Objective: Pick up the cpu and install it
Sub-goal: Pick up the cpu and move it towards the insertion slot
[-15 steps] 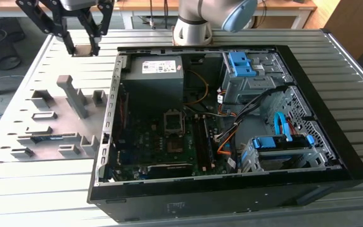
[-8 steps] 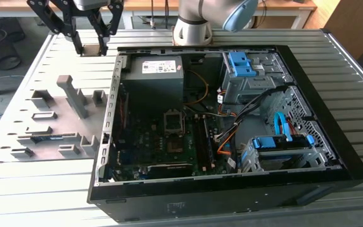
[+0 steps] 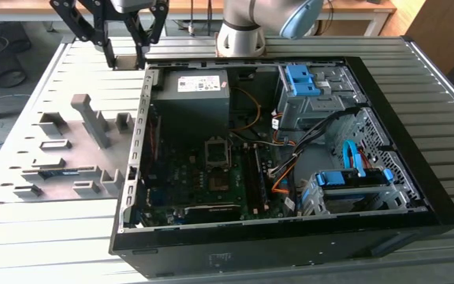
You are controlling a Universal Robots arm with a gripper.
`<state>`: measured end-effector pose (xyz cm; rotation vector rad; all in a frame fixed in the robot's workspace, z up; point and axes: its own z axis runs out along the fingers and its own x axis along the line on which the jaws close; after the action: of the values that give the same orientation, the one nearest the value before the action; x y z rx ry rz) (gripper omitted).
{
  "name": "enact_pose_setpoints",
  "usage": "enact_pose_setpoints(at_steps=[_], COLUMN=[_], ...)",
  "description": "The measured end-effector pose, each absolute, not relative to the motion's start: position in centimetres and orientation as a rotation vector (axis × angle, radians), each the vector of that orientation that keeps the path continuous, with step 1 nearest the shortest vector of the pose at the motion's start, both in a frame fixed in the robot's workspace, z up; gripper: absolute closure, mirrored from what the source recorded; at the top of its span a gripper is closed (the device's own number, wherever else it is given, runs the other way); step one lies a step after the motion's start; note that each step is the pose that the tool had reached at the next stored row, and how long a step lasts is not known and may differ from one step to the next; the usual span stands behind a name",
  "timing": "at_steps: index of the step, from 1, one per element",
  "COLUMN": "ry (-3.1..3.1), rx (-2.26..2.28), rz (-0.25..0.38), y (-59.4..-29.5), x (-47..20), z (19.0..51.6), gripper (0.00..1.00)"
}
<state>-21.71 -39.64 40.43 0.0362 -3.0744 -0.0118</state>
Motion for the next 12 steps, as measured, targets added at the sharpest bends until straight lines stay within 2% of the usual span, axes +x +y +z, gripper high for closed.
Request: enact_pose_setpoints(at_steps=[12], ry=[-3.071], rx=[0.036], rz=[-0.012], y=[-39.6], x=[-19.0], z=[40.4], gripper=[0.53])
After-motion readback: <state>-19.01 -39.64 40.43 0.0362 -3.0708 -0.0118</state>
